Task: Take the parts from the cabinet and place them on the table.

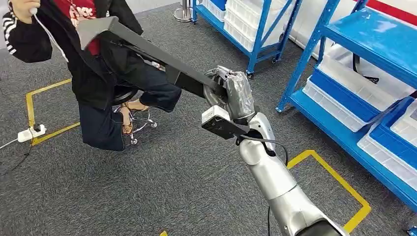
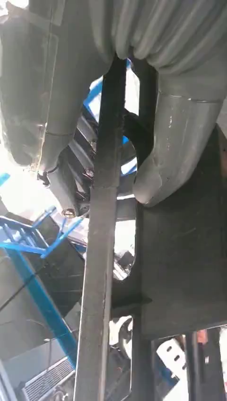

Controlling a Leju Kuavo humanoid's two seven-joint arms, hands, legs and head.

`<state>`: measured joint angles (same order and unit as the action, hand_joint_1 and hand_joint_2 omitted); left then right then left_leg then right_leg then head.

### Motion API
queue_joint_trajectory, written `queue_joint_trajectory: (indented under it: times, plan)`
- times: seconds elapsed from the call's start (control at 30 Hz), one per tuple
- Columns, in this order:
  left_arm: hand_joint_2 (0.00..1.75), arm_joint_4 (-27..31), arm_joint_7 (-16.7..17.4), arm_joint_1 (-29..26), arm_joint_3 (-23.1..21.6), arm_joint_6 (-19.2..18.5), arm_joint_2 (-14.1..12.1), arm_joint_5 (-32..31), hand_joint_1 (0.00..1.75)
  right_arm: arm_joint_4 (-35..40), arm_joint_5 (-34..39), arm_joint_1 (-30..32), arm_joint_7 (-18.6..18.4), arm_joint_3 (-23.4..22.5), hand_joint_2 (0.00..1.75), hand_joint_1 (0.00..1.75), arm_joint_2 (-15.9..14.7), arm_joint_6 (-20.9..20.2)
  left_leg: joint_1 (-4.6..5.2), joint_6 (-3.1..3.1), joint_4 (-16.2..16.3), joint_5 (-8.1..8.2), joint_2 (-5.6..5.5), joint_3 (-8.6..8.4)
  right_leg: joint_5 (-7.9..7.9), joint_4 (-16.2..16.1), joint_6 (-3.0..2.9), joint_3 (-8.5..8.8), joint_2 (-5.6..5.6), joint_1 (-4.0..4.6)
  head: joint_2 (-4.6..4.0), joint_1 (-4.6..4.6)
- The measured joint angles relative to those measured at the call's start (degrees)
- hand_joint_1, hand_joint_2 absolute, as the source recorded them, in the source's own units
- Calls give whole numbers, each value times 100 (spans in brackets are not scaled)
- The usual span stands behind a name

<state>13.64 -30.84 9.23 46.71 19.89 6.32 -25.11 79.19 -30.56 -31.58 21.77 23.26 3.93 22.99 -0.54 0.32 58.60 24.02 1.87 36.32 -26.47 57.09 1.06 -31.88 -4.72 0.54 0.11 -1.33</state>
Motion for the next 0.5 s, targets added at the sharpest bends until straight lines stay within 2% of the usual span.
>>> queue_joint_trajectory:
  times: [0.03, 0.07, 0.1, 0.17, 0.2, 0.23, 0.27, 0.3, 0.33, 0.37, 0.4, 0.43, 0.5]
  plan:
    - [0, 0, 0, 0, 2, -2, 0, 0, 0, 2, 0, -2, -2, 0, 175, 175, 11, 2, -18, 61, -51, -36, -51, -23, -33, 24, 50, 3, -13, 10, 0, 0]
    - [0, 0, 0, 3, 0, -2, 4, 0, 0, 2, 0, -2, -2, -4, 175, 175, 11, 2, -34, 100, -80, -57, -88, -44, -102, 137, 73, -82, 171, -39, 0, -4]
    - [0, 2, 0, 17, 2, -2, 0, 0, 0, 2, 0, -4, -2, -6, 175, 175, 11, 7, -37, 160, -84, -71, -125, -40, -237, 409, 57, -205, 322, -60, 0, 2]
    - [0, 4, 0, 38, 0, -4, -5, 0, 0, -2, 2, 26, -9, -18, 175, 175, -4, 13, -36, 189, -84, -69, -246, -29, -634, 1434, 17, -710, 423, -85, 0, -9]
    - [0, 2, 0, 32, 0, -4, -5, 0, 0, -2, 2, 50, -11, -22, 175, 175, -15, 15, -35, 189, -83, -69, -311, -27, -741, 1844, 35, -920, 442, -87, 0, -11]
    - [0, 2, 7, 22, 2, -4, -2, 0, 0, -2, -6, 65, -13, -22, 175, 175, -20, 15, -35, 188, -82, -70, -368, -27, -726, 1960, 74, -999, 448, -94, 0, -9]
    - [0, 2, 9, 21, 2, -4, -2, 0, 0, -2, -15, 73, -13, -22, 175, 175, -22, 17, -35, 184, -80, -73, -425, -28, -621, 1794, 122, -930, 448, -105, 0, -11]
    - [0, 2, 15, 22, 2, -4, -5, 0, 0, -2, -26, 72, -15, -22, 175, 175, -22, 18, -39, 174, -77, -79, -480, -29, -460, 1434, 175, -765, 455, -116, 0, -11]
    - [0, 2, 15, 25, 2, -4, -2, 0, 0, 0, -33, 69, -15, -22, 175, 175, -22, 17, -42, 163, -73, -85, -541, -32, -256, 923, 227, -515, 492, -136, 0, -11]
    - [0, 2, 15, 27, 0, -4, -2, 0, 0, 0, -35, 67, -15, -22, 175, 175, -20, 17, -47, 144, -69, -90, -595, -31, -76, 394, 264, -253, 616, -179, 0, -11]
    - [0, 2, 15, 30, 2, -4, -5, 0, 0, 0, -42, 66, -15, -22, 175, 175, -20, 17, -7, 94, -39, -84, -644, -1, -29, 78, 257, -123, 784, -193, 0, -15]
    - [0, 2, 15, 30, 2, -4, -2, 0, 0, 0, -44, 67, -15, -22, 175, 175, -15, 22, -12, 58, -45, -90, -688, 14, 5, 86, 193, -116, 729, -165, 0, -2]
    - [0, 2, 15, 9, 2, -4, 2, 0, 0, 0, -81, 72, -31, -22, 175, 175, -9, 22, -39, -11, -82, -127, -741, 25, 17, 98, 135, -124, 676, -124, 0, -4]
